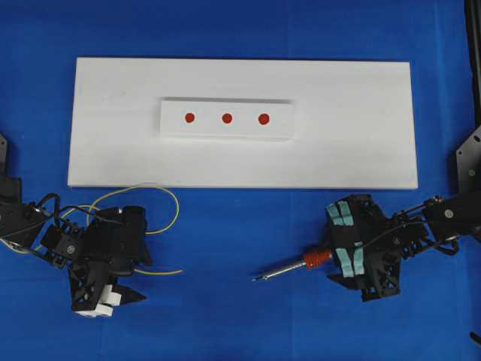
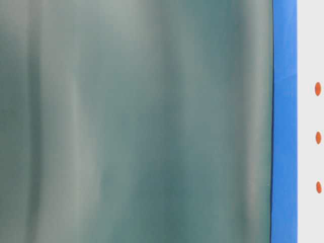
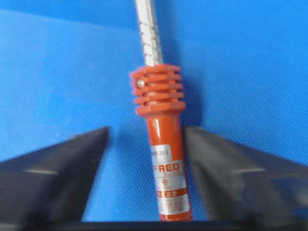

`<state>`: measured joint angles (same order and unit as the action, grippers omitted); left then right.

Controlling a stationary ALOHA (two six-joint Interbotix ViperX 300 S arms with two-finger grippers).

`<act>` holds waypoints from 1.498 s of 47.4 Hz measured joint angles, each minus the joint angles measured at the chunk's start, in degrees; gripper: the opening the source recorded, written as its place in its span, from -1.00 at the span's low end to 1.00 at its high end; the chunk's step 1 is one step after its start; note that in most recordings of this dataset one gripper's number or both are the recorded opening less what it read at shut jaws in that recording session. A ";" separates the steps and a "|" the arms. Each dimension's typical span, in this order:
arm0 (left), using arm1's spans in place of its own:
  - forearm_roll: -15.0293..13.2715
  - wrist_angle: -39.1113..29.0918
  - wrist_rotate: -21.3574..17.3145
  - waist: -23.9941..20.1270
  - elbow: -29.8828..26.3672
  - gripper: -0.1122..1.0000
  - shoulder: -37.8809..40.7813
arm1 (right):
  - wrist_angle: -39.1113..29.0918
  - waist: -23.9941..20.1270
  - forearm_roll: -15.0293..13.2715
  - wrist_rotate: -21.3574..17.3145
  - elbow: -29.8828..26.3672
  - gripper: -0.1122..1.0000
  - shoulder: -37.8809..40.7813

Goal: Touch the tip of the soldering iron to the tip of the solder at the mark.

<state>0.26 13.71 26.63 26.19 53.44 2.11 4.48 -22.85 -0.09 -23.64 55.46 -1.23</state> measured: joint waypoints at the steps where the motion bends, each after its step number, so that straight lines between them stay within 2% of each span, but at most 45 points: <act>1: 0.00 -0.70 -0.09 0.00 -0.26 0.50 -0.53 | -0.62 -0.09 -0.09 0.18 -0.09 0.63 -0.44; 3: 0.00 -2.81 -0.26 -0.09 -0.97 0.49 -1.76 | -2.02 0.00 -0.18 0.44 -0.44 0.80 -1.67; 5: 0.00 -5.36 -0.44 -0.09 -1.67 0.50 -3.60 | -4.13 0.00 -0.70 0.70 -0.97 0.85 -3.60; 12: 0.09 -16.08 -2.99 -1.23 -4.31 0.50 -11.78 | -12.30 0.53 -4.13 1.41 -2.99 0.72 -11.07; 17: 0.09 -21.36 -6.68 -2.72 -4.83 0.49 -17.93 | -18.63 1.85 -8.44 1.58 -4.75 0.74 -17.58; 26: 0.09 -23.99 -13.80 -8.00 -4.13 0.49 -28.74 | -25.93 7.12 -16.52 1.58 -6.06 0.73 -29.00; 32: 0.09 -24.35 -18.63 -12.13 -2.20 0.49 -35.86 | -27.07 12.39 -19.07 1.49 -5.98 0.73 -35.60; 40: 0.18 -24.35 -23.82 -18.46 1.67 0.49 -46.14 | -28.21 19.16 -21.27 1.49 -5.01 0.73 -44.56; 47: 0.09 -24.43 -27.16 -23.03 5.01 0.49 -55.72 | -29.09 22.24 -22.85 1.49 -2.99 0.73 -50.62; 53: 0.09 -24.70 -29.00 -26.81 8.79 0.49 -63.02 | -29.18 24.43 -23.12 1.41 -0.62 0.73 -54.67; 62: 0.18 -24.87 -29.53 -30.67 14.68 0.49 -71.72 | -28.56 25.66 -23.12 0.79 4.48 0.72 -58.54; 71: 0.18 -24.79 -28.56 -31.38 19.60 0.49 -76.46 | -23.47 25.84 -22.94 -0.35 9.40 0.72 -59.41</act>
<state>0.44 -11.07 -1.93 -5.19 73.04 -74.36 -18.98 2.99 -23.03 -23.99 64.86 -60.64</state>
